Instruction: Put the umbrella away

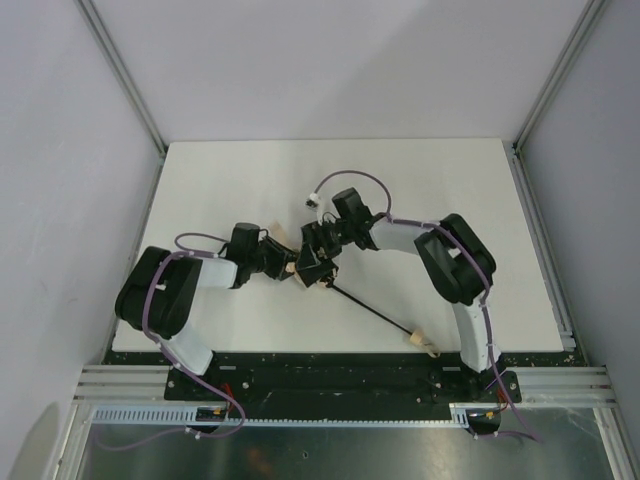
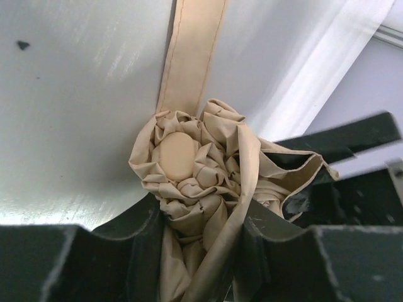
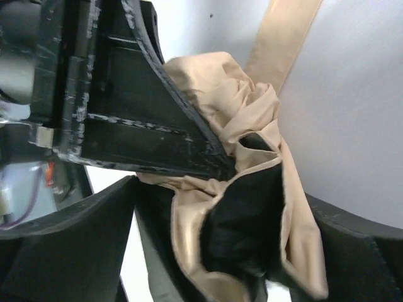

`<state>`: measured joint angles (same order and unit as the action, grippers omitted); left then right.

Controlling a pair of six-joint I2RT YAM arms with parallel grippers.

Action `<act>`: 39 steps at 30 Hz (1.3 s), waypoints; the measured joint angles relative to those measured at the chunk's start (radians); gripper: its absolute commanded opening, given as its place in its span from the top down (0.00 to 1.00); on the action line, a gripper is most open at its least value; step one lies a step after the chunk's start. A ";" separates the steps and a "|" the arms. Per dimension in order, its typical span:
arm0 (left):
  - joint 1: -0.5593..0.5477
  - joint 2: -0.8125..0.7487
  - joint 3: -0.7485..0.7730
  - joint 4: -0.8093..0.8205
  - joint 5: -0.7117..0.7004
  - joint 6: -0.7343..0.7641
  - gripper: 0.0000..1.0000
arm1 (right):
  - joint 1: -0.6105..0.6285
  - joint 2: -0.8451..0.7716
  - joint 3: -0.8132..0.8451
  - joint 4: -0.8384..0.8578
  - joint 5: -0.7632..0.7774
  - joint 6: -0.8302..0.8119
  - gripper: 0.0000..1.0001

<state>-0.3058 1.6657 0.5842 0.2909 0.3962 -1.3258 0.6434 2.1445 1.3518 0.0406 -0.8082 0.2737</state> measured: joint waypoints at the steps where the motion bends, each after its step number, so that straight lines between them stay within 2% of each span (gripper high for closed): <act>1: 0.000 0.001 0.000 0.004 0.000 0.000 1.00 | 0.018 -0.033 -0.002 -0.032 0.069 -0.032 0.03; 7: 0.000 0.002 -0.001 0.010 0.001 0.001 1.00 | 0.135 -0.169 -0.004 -0.170 0.409 -0.204 0.01; 11: 0.001 0.002 -0.003 0.013 0.003 0.001 1.00 | 0.230 -0.172 -0.004 -0.201 0.618 -0.301 0.05; 17: 0.009 0.002 -0.007 0.013 0.019 0.005 1.00 | 0.344 -0.121 -0.004 -0.184 0.924 -0.391 0.18; 21: 0.018 0.001 -0.008 0.008 0.031 0.011 1.00 | 0.364 -0.097 -0.009 -0.136 1.026 -0.393 0.28; 23: 0.020 0.001 -0.008 0.007 0.034 0.016 1.00 | 0.362 -0.097 -0.018 -0.119 1.036 -0.390 0.36; 26: 0.024 -0.002 -0.008 0.003 0.035 0.024 1.00 | 0.356 -0.097 -0.037 -0.088 1.034 -0.388 0.54; 29: 0.027 -0.005 -0.007 -0.001 0.035 0.029 0.97 | 0.345 -0.099 -0.048 -0.073 1.011 -0.381 0.89; 30: 0.027 -0.008 -0.006 -0.004 0.034 0.032 0.92 | 0.342 -0.099 -0.050 -0.071 1.006 -0.386 0.95; 32: 0.032 -0.024 -0.001 -0.018 0.029 0.042 0.74 | 0.332 -0.105 -0.051 -0.068 0.992 -0.396 0.99; 37: 0.044 -0.088 0.011 -0.113 -0.020 0.085 0.18 | 0.296 -0.101 -0.059 -0.011 0.869 -0.387 1.00; 38: 0.054 -0.122 0.010 -0.148 -0.031 0.104 0.09 | 0.285 -0.101 -0.064 0.001 0.839 -0.381 1.00; 39: 0.072 -0.162 0.010 -0.180 -0.025 0.125 0.05 | 0.268 -0.103 -0.072 0.016 0.799 -0.370 1.00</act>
<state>-0.2340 1.5040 0.5945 0.1108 0.3710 -1.2007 0.9112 2.0415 1.2800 0.0570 -0.0090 -0.0967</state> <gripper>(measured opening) 0.764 0.363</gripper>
